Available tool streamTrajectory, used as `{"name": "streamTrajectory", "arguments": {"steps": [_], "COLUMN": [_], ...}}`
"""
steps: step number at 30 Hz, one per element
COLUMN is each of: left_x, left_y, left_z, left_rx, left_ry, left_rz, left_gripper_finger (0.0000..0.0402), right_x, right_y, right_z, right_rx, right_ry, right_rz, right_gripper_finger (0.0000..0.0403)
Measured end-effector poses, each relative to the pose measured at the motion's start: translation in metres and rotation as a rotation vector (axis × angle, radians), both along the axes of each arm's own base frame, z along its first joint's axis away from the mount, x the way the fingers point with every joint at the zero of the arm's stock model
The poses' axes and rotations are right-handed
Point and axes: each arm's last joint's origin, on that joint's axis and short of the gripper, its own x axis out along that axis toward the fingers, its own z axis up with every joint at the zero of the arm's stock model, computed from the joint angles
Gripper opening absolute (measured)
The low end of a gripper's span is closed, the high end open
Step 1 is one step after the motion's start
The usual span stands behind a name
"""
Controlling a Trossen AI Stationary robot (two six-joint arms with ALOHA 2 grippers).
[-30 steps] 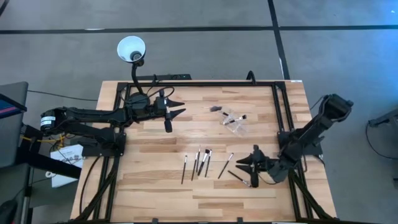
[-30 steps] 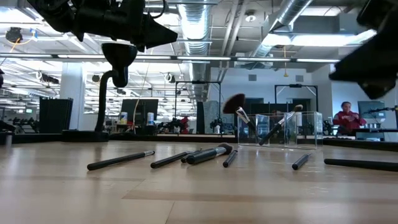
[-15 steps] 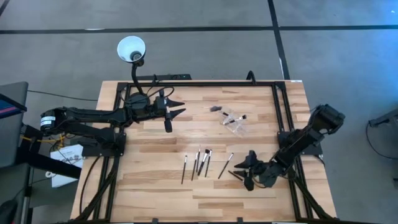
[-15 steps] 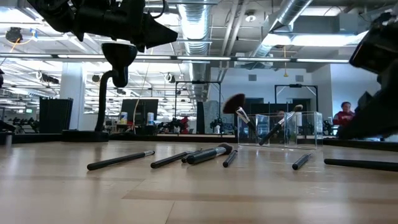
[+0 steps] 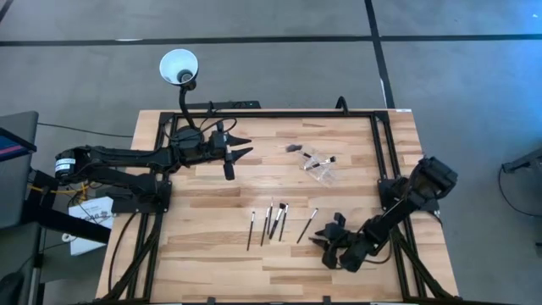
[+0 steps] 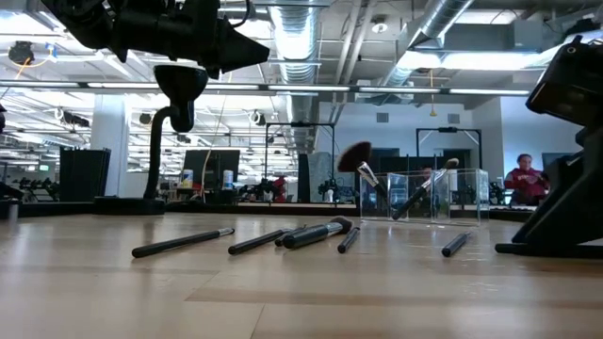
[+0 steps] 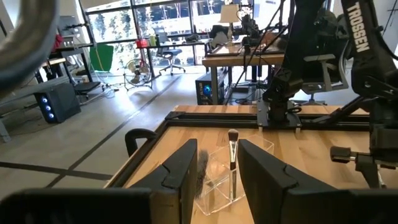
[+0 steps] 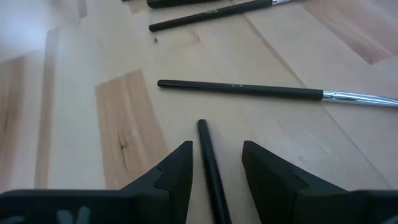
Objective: Sort items
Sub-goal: Put the eyeshadow brush into the right side of the transparent organizer
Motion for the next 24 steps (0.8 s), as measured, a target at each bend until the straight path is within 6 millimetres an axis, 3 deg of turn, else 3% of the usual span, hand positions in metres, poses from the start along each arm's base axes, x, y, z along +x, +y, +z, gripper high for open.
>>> {"name": "streamTrajectory", "arguments": {"steps": [6, 13, 19, 24], "left_x": [0.000, 0.000, 0.002, 0.007], "left_y": [0.000, -0.002, -0.012, -0.023], "left_z": [0.000, 0.000, 0.000, -0.007], "left_rx": [0.000, -0.017, -0.029, -0.046], "left_ry": [0.000, -0.003, -0.004, 0.034], "left_rz": [0.000, -0.047, -0.186, -0.251], "left_gripper_finger": [0.0113, 0.0113, 0.0113, 0.0113], "right_x": [0.002, 0.001, 0.014, 0.022], "right_y": [0.000, -0.003, -0.013, -0.021], "right_z": [-0.004, -0.005, -0.001, 0.016], "right_rx": [-0.020, -0.086, -0.057, -0.049], "right_ry": [0.035, 0.065, 0.097, 0.091], "right_rz": [0.004, 0.032, 0.024, 0.068], "right_gripper_finger": [0.0112, 0.0014, 0.0017, 0.0010]}}
